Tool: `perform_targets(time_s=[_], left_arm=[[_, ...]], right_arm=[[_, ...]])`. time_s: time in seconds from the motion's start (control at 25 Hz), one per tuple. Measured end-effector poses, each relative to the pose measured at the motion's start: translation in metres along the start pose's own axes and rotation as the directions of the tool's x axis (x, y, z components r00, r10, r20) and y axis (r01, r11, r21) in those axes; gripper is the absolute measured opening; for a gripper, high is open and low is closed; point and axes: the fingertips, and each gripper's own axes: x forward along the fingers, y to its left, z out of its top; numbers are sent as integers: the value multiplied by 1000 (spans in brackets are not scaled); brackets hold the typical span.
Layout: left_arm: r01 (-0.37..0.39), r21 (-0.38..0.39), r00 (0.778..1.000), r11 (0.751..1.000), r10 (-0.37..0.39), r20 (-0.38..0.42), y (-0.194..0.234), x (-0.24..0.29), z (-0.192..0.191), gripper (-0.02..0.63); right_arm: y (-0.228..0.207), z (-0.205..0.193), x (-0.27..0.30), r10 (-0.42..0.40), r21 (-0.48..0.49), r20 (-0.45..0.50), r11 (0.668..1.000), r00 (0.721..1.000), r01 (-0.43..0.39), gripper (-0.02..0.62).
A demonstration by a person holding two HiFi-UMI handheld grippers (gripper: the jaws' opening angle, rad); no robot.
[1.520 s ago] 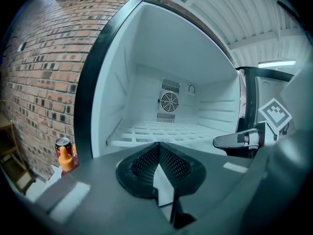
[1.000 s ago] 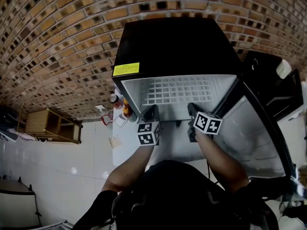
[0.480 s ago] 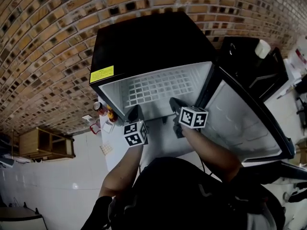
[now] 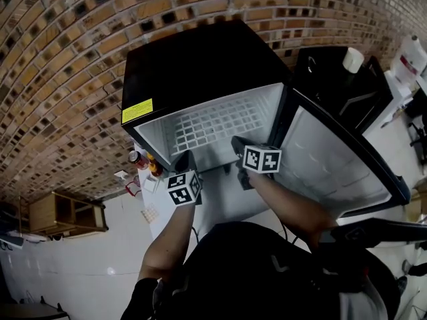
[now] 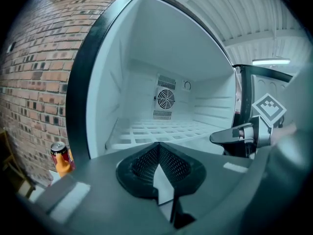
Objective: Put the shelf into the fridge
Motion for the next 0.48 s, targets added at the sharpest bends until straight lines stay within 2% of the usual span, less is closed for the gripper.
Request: perform_targets(time_s=[0.36, 0.48], left_arm=[[-12, 33, 1000, 999, 12, -4, 3, 0, 2, 2], [-15, 18, 1000, 1000, 15, -19, 3, 0, 1, 2]], right_arm=[[13, -11, -15, 35, 15, -15, 999, 999, -35, 6], [12, -17, -25, 37, 18, -31, 999, 999, -37, 6]])
